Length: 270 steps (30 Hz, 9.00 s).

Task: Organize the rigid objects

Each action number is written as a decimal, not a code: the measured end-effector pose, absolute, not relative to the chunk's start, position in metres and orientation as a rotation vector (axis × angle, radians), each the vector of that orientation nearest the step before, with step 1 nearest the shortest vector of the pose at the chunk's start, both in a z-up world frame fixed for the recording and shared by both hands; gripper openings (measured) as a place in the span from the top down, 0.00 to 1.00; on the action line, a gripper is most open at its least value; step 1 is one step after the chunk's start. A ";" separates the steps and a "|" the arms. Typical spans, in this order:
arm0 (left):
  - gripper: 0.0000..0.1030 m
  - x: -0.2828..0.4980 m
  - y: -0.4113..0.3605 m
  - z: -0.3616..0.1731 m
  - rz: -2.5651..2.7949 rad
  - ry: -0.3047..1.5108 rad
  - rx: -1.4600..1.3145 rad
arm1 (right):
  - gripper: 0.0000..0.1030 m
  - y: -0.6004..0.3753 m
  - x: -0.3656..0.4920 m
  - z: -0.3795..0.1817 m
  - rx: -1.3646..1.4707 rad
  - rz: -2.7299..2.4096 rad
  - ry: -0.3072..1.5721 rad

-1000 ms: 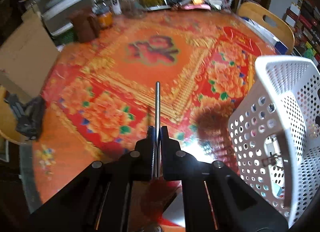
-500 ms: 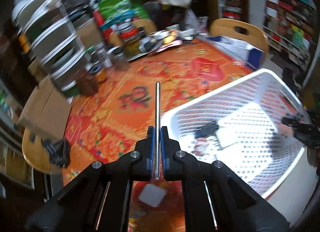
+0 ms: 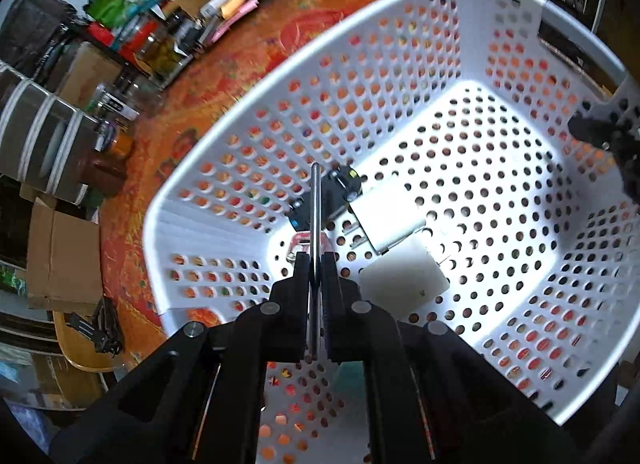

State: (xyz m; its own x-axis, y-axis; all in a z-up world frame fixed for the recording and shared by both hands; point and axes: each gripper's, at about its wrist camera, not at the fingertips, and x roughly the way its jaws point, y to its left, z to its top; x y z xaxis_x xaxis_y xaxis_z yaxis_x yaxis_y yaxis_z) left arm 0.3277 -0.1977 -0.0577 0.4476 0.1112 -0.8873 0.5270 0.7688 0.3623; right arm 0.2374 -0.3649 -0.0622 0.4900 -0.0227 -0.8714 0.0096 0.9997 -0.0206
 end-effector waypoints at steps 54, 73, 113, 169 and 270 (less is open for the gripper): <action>0.42 0.268 0.003 -0.139 -0.152 0.955 0.157 | 0.85 -0.365 0.238 -0.064 -0.013 -0.017 1.060; 0.51 0.250 0.031 -0.099 -0.098 0.811 0.048 | 0.85 -0.364 0.238 -0.063 -0.015 -0.016 1.060; 0.50 0.288 -0.163 -0.014 -0.117 0.800 0.554 | 0.85 -0.361 0.240 -0.064 -0.023 -0.011 1.065; 0.17 0.243 0.062 -0.142 -0.017 1.098 0.024 | 0.83 -0.362 0.240 -0.065 -0.026 0.000 1.060; 0.95 0.261 0.078 -0.124 -0.086 1.099 -0.114 | 0.82 -0.361 0.240 -0.066 -0.027 0.010 1.058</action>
